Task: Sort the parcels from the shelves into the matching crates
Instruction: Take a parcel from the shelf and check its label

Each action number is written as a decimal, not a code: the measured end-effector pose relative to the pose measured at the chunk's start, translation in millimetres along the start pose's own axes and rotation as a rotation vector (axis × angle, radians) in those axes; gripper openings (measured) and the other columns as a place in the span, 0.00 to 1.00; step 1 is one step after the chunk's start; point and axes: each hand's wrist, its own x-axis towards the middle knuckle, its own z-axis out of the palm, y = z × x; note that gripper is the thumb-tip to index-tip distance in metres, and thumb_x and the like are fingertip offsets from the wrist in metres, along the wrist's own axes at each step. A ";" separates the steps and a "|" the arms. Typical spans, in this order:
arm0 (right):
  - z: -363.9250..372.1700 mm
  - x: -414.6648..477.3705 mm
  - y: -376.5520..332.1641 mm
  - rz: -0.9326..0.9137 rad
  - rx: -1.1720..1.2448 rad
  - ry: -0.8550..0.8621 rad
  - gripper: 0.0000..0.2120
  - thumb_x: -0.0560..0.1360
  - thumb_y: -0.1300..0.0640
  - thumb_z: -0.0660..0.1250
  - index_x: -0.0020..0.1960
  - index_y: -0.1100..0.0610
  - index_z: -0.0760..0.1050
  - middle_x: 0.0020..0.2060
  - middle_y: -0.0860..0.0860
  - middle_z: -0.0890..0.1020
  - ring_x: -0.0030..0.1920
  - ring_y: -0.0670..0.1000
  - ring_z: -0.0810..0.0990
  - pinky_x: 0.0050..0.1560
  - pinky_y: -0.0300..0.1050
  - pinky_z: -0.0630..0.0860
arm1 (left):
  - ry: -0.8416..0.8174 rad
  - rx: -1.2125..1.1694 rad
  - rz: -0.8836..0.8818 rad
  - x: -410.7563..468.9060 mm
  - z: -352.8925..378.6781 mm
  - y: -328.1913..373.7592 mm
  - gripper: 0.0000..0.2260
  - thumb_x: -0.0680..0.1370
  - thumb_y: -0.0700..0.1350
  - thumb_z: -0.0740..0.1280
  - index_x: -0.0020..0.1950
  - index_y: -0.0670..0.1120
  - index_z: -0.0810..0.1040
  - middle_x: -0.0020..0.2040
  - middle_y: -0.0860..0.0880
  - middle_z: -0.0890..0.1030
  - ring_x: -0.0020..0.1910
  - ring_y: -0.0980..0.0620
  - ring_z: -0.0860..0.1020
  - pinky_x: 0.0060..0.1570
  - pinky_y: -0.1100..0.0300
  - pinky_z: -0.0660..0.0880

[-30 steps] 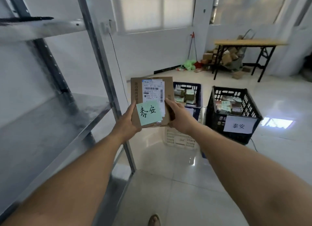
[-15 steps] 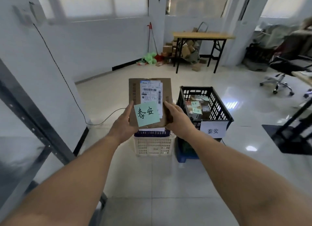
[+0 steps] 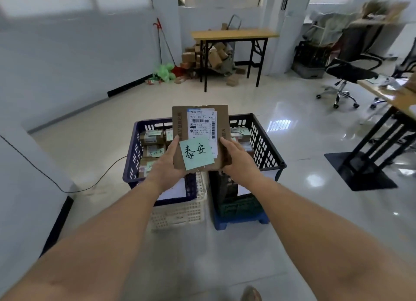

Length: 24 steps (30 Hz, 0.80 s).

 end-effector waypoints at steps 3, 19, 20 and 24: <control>-36.1 43.5 37.3 -0.005 -0.006 0.012 0.40 0.73 0.69 0.66 0.78 0.46 0.53 0.78 0.48 0.53 0.76 0.52 0.57 0.72 0.46 0.60 | -0.020 -0.027 -0.024 54.1 27.9 28.0 0.44 0.74 0.34 0.69 0.78 0.57 0.44 0.63 0.52 0.73 0.59 0.50 0.74 0.60 0.51 0.74; -132.5 211.9 200.7 0.106 -0.104 -0.072 0.41 0.73 0.67 0.66 0.78 0.47 0.51 0.77 0.50 0.53 0.76 0.51 0.54 0.72 0.44 0.56 | -0.134 -0.004 -0.093 270.8 161.5 82.3 0.45 0.75 0.34 0.68 0.78 0.57 0.41 0.68 0.49 0.72 0.59 0.51 0.74 0.60 0.56 0.74; -132.4 219.3 208.2 0.119 -0.115 -0.074 0.41 0.73 0.67 0.66 0.78 0.47 0.50 0.77 0.50 0.53 0.76 0.51 0.55 0.72 0.44 0.57 | -0.151 -0.015 -0.103 281.3 167.7 80.1 0.45 0.75 0.34 0.68 0.78 0.58 0.41 0.69 0.49 0.71 0.60 0.50 0.75 0.61 0.53 0.74; -126.4 244.1 243.8 0.210 -0.148 -0.107 0.42 0.73 0.69 0.64 0.78 0.46 0.49 0.77 0.49 0.52 0.75 0.53 0.58 0.72 0.48 0.63 | -0.221 -0.030 -0.146 317.5 200.9 68.1 0.45 0.75 0.34 0.67 0.77 0.59 0.40 0.69 0.52 0.71 0.56 0.53 0.74 0.53 0.58 0.74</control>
